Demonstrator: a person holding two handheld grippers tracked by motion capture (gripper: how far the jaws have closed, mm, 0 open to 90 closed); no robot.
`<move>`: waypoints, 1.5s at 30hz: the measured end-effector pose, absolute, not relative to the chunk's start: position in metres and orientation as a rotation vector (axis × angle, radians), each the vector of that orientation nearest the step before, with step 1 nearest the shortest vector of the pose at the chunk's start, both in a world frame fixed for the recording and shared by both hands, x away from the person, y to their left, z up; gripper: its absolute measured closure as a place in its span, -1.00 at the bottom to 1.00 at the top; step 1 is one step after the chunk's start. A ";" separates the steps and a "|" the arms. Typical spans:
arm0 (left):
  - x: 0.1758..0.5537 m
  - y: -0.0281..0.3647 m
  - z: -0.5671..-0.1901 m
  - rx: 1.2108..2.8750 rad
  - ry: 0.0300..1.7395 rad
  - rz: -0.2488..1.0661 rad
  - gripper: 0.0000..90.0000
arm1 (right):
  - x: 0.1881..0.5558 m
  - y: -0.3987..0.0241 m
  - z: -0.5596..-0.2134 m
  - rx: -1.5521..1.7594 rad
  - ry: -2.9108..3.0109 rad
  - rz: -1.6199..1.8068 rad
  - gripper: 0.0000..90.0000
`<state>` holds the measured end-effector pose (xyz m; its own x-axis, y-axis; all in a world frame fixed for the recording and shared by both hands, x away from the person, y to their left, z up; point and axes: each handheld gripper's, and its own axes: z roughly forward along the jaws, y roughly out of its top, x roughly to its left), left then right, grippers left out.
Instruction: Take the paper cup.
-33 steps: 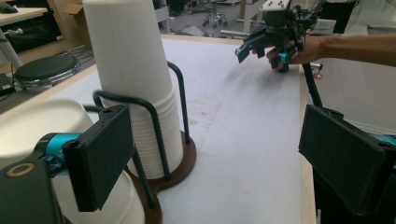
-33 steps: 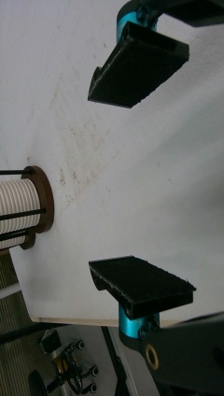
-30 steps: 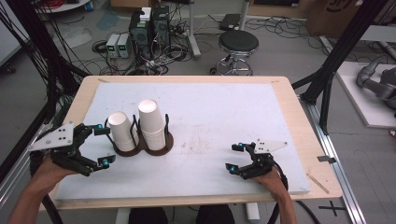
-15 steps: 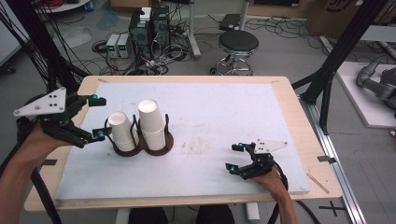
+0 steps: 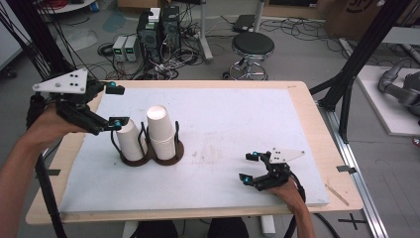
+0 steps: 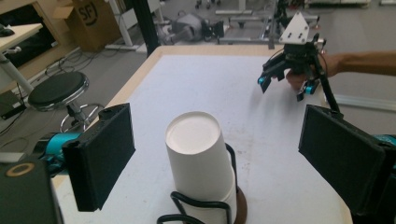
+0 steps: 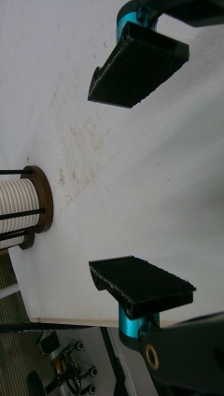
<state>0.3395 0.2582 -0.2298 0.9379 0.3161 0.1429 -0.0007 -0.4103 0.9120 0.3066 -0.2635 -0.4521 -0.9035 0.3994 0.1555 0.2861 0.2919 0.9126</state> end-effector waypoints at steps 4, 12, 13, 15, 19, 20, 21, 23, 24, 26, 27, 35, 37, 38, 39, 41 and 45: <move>0.349 0.249 -0.224 2.026 0.211 0.330 -0.77 | 0.307 -0.264 -0.452 0.649 2.442 1.690 -0.61; 0.368 0.226 -0.223 2.187 0.186 0.294 -0.77 | 0.307 -0.263 -0.452 0.637 2.439 1.689 -0.61; 0.370 0.223 -0.223 2.196 0.182 0.282 -0.76 | 0.307 -0.263 -0.452 0.644 2.441 1.688 -0.61; 0.377 0.215 -0.221 2.251 0.180 0.265 -0.76 | 0.307 -0.263 -0.452 0.647 2.441 1.690 -0.61; 0.383 0.205 -0.221 2.306 0.179 0.234 -0.76 | 0.307 -0.263 -0.452 0.634 2.440 1.687 -0.61; 0.384 0.202 -0.222 2.325 0.179 0.229 -0.76 | 0.306 -0.263 -0.452 0.644 2.441 1.688 -0.61; 0.386 0.200 -0.223 2.343 0.176 0.232 -0.76 | 0.306 -0.263 -0.452 0.644 2.441 1.688 -0.61; 0.390 0.193 -0.225 2.398 0.176 0.234 -0.76 | 0.306 -0.263 -0.452 0.644 2.442 1.688 -0.61; 0.391 0.190 -0.226 2.416 0.183 0.234 -0.76 | 0.307 -0.263 -0.452 0.636 2.440 1.688 -0.61; 0.395 0.185 -0.227 2.447 0.188 0.227 -0.76 | 0.307 -0.263 -0.452 0.634 2.438 1.687 -0.61; 0.398 0.181 -0.228 2.475 0.189 0.211 -0.75 | 0.307 -0.263 -0.452 0.634 2.441 1.688 -0.61; 0.407 0.160 -0.230 2.604 0.172 0.170 -0.72 | 0.307 -0.263 -0.452 0.633 2.438 1.687 -0.61; 0.408 0.159 -0.231 2.609 0.174 0.165 -0.72 | 0.307 -0.263 -0.452 0.637 2.441 1.687 -0.61; 0.409 0.157 -0.232 2.622 0.182 0.161 -0.72 | 0.307 -0.263 -0.452 0.632 2.440 1.688 -0.61; 0.410 0.156 -0.234 2.637 0.184 0.154 -0.72 | 0.307 -0.263 -0.452 0.633 2.441 1.688 -0.61; 0.412 0.155 -0.237 2.657 0.189 0.145 -0.72 | 0.307 -0.263 -0.452 0.632 2.440 1.688 -0.61; 0.414 0.152 -0.242 2.691 0.204 0.125 -0.71 | 0.307 -0.263 -0.452 0.632 2.441 1.689 -0.61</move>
